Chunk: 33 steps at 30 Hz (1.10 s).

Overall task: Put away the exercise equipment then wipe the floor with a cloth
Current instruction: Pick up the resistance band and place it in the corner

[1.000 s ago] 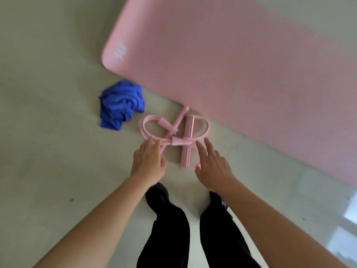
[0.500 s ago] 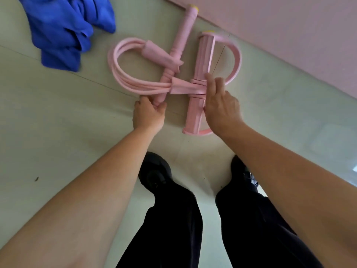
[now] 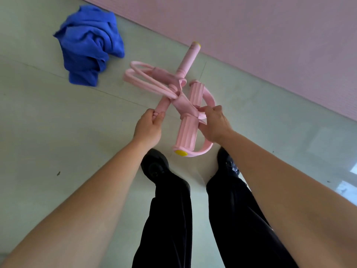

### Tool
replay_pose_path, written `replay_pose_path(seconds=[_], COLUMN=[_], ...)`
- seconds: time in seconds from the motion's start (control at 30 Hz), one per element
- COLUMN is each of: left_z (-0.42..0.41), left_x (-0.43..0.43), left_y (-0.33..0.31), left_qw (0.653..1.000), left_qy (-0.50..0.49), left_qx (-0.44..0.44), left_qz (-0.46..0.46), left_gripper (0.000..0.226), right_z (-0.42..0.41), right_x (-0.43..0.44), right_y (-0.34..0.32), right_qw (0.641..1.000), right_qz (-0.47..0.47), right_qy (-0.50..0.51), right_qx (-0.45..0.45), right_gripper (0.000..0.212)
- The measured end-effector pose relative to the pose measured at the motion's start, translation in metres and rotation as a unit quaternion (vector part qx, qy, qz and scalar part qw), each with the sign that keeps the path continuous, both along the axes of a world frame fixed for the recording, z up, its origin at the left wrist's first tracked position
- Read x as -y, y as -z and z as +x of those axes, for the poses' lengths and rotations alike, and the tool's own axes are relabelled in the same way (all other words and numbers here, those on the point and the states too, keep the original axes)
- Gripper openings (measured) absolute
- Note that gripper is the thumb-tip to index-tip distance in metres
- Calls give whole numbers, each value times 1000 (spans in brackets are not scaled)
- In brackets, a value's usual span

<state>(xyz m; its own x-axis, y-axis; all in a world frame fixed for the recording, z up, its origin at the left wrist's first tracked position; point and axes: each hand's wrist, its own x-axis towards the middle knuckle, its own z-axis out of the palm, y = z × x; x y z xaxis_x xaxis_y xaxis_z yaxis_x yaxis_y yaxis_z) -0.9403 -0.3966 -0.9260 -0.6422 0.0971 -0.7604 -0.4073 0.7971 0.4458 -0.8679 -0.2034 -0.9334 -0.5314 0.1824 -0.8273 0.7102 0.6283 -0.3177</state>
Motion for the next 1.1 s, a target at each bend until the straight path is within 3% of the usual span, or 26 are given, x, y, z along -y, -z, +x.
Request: replay_pose_path(seconds=[0.17,0.33,0.57,0.8,0.93,1.1], left_z=[19,25,-31,-78,-64,-22], left_x=[-8,-13,-70,-136,-155,-179], left_y=[-29,-96,-317,-560,-651,-720], left_qw=[1000,999,989,968,943,890], left_qy=[6,38,113,87,86,226], left_qx=[-26,-36,-96,-204,-227,-260], left_qz=[15,-1,-7,119,227,299], left_gripper=[32,30,30,40,32,29], right_z=[25,48,11,-13,20,101], right_x=[-2,-15,-81,-123,-124,-114], right_y=[-27,-109,-328,-571,-673,-749], right_qw=[997,997,982,944,914,859], right_qz=[-63,-35,62,198,265,364], right_qy=[43,41,44,80,120,205], right_qx=[-17,-60,-172,-252,-284,-294], right_gripper=[52,45,39,46,45,46])
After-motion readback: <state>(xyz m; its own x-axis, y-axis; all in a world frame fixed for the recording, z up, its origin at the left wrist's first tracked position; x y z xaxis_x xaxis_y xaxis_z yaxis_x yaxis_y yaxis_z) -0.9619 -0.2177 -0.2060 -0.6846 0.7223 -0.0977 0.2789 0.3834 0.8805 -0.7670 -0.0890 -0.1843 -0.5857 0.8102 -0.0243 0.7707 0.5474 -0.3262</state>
